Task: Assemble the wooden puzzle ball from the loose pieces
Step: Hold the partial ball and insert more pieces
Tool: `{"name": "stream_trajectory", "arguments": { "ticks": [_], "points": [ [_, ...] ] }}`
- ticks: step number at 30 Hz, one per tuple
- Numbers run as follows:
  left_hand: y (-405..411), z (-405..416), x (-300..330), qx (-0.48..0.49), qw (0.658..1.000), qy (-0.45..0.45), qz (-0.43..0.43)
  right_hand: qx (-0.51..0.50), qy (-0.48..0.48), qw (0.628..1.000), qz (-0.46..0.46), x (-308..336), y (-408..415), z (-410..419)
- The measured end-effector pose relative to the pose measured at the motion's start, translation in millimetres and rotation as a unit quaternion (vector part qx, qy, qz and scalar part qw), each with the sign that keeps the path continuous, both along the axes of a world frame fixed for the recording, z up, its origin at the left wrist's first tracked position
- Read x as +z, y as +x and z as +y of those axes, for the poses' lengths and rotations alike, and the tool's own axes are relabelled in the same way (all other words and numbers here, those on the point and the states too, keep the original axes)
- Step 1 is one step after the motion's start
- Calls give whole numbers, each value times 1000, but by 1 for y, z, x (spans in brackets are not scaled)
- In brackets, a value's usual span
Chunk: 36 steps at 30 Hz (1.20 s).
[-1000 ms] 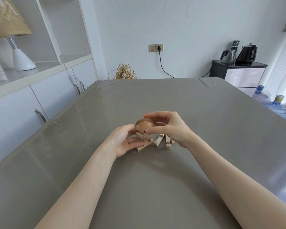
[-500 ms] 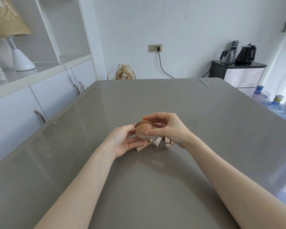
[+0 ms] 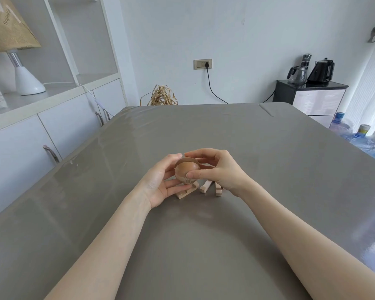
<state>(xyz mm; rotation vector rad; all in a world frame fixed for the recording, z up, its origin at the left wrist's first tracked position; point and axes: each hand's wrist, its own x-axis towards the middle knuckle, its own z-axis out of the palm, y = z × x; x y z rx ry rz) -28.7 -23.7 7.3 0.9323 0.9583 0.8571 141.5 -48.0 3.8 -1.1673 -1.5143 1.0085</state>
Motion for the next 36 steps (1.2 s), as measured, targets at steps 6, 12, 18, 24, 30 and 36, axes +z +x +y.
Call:
{"name": "stream_trajectory", "arguments": {
  "ticks": [6,12,18,24,30,36],
  "points": [
    [1,-1,0,-3,999,34,41,-19,28,999,-9,-1,-7,-2],
    [-1,1,-2,-8,996,56,61,-37,45,998,-18,-7,-11,1],
    [-7,2,3,-39,996,37,72,11,29,997,-68,4,-4,-1],
    [-14,7,4,-39,997,16,61,20,49,984,-171,7,-3,-2],
    [-18,10,4,-59,996,-7,61,-6,125,957,-263,-4,-8,0],
    [-21,12,2,-105,993,-3,50,1,171,947,-272,-4,-14,-4]
  ]
}}
